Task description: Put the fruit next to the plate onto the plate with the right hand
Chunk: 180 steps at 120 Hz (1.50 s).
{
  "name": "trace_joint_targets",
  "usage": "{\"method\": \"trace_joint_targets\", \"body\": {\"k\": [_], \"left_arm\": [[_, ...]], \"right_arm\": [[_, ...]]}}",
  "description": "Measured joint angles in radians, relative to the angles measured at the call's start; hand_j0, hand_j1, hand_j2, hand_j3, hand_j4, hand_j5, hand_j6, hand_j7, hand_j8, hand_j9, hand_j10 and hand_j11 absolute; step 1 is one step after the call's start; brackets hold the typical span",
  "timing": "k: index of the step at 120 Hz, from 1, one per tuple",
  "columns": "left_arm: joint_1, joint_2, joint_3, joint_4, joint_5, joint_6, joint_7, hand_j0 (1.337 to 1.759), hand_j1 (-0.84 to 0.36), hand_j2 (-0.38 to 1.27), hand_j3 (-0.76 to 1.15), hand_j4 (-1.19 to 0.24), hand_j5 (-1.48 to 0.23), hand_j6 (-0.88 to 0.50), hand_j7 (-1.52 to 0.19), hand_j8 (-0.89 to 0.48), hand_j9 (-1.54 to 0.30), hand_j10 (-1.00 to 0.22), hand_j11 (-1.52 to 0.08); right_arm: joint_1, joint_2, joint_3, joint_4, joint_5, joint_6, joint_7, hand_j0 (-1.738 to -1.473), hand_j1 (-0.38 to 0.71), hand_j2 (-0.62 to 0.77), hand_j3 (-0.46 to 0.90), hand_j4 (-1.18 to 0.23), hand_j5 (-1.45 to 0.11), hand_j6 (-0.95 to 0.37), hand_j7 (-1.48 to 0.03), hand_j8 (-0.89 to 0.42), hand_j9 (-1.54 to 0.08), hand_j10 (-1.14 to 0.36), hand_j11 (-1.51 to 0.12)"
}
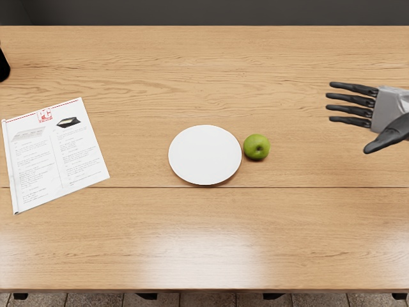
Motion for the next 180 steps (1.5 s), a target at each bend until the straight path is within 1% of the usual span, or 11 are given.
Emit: {"method": "trace_joint_targets", "body": {"k": [14,23,31,43,61,79,100,118,141,156,180], "left_arm": [[0.0,0.0,0.0,0.0,0.0,0.0,0.0,1.658,0.35,0.0,0.0,0.0,0.0,0.0,0.0,0.0,0.0,0.0,0.0],[0.0,0.0,0.0,0.0,0.0,0.0,0.0,1.658,0.35,0.0,0.0,0.0,0.0,0.0,0.0,0.0,0.0,0.0,0.0],[0.0,0.0,0.0,0.0,0.0,0.0,0.0,1.658,0.35,0.0,0.0,0.0,0.0,0.0,0.0,0.0,0.0,0.0,0.0],[0.0,0.0,0.0,0.0,0.0,0.0,0.0,1.658,0.35,0.0,0.0,0.0,0.0,0.0,0.0,0.0,0.0,0.0,0.0],[0.0,0.0,0.0,0.0,0.0,0.0,0.0,1.658,0.35,0.0,0.0,0.0,0.0,0.0,0.0,0.0,0.0,0.0,0.0],[0.0,0.0,0.0,0.0,0.0,0.0,0.0,1.658,0.35,0.0,0.0,0.0,0.0,0.0,0.0,0.0,0.0,0.0,0.0],[0.0,0.0,0.0,0.0,0.0,0.0,0.0,1.658,0.35,0.0,0.0,0.0,0.0,0.0,0.0,0.0,0.0,0.0,0.0],[0.0,0.0,0.0,0.0,0.0,0.0,0.0,1.658,0.35,0.0,0.0,0.0,0.0,0.0,0.0,0.0,0.0,0.0,0.0],[0.0,0.0,0.0,0.0,0.0,0.0,0.0,1.658,0.35,0.0,0.0,0.0,0.0,0.0,0.0,0.0,0.0,0.0,0.0],[0.0,0.0,0.0,0.0,0.0,0.0,0.0,1.658,0.35,0.0,0.0,0.0,0.0,0.0,0.0,0.0,0.0,0.0,0.0],[0.0,0.0,0.0,0.0,0.0,0.0,0.0,1.658,0.35,0.0,0.0,0.0,0.0,0.0,0.0,0.0,0.0,0.0,0.0]], "right_arm": [[0.001,0.002,-0.007,0.0,0.001,0.003,0.0,-1.658,-0.32,0.0,0.0,-0.02,-0.03,-0.02,-0.03,-0.02,-0.03,-0.02,-0.03],[0.054,0.0,-0.08,0.006,-0.007,0.004,0.0,-1.658,-0.32,0.0,0.0,-0.02,-0.03,-0.02,-0.03,-0.02,-0.03,-0.02,-0.03],[0.125,0.007,-0.153,0.009,-0.068,0.003,0.0,-1.658,-0.32,0.0,0.0,-0.02,-0.03,-0.02,-0.03,-0.02,-0.03,-0.02,-0.03],[0.256,0.072,-0.247,0.011,-0.287,-0.041,0.0,-1.658,-0.32,0.0,0.0,-0.02,-0.03,-0.02,-0.03,-0.02,-0.03,-0.02,-0.03],[0.554,0.145,-0.609,0.012,-0.483,-0.231,0.0,-1.658,-0.32,0.0,0.0,-0.03,-0.03,-0.03,-0.03,-0.03,-0.03,-0.03,-0.03],[0.669,0.26,-0.798,0.011,-0.642,-0.4,0.0,-1.658,-0.32,0.0,0.0,-0.03,-0.03,-0.03,-0.03,-0.03,-0.03,-0.03,-0.03],[0.705,0.354,-0.951,0.007,-0.828,-0.6,0.0,-1.658,-0.32,0.0,0.0,-0.03,-0.04,-0.03,-0.03,-0.03,-0.04,-0.03,-0.03],[0.706,0.399,-1.015,0.002,-0.895,-0.758,0.0,-1.658,-0.32,0.0,0.0,-0.03,-0.04,-0.03,-0.04,-0.03,-0.04,-0.03,-0.04],[0.69,0.514,-1.051,-0.115,-0.912,-0.814,0.0,-1.658,-0.31,-0.01,0.0,-0.03,-0.04,-0.04,-0.04,-0.03,-0.04,-0.03,-0.04],[0.681,0.538,-1.062,-0.156,-0.914,-0.823,0.0,-1.658,-0.21,-0.02,0.0,-0.12,-0.15,-0.12,-0.15,-0.12,-0.15,-0.12,-0.15],[0.673,0.548,-1.073,-0.17,-0.915,-0.836,0.0,-1.658,-0.02,-0.04,0.0,-0.28,-0.36,-0.28,-0.36,-0.28,-0.36,-0.28,-0.36]]}}
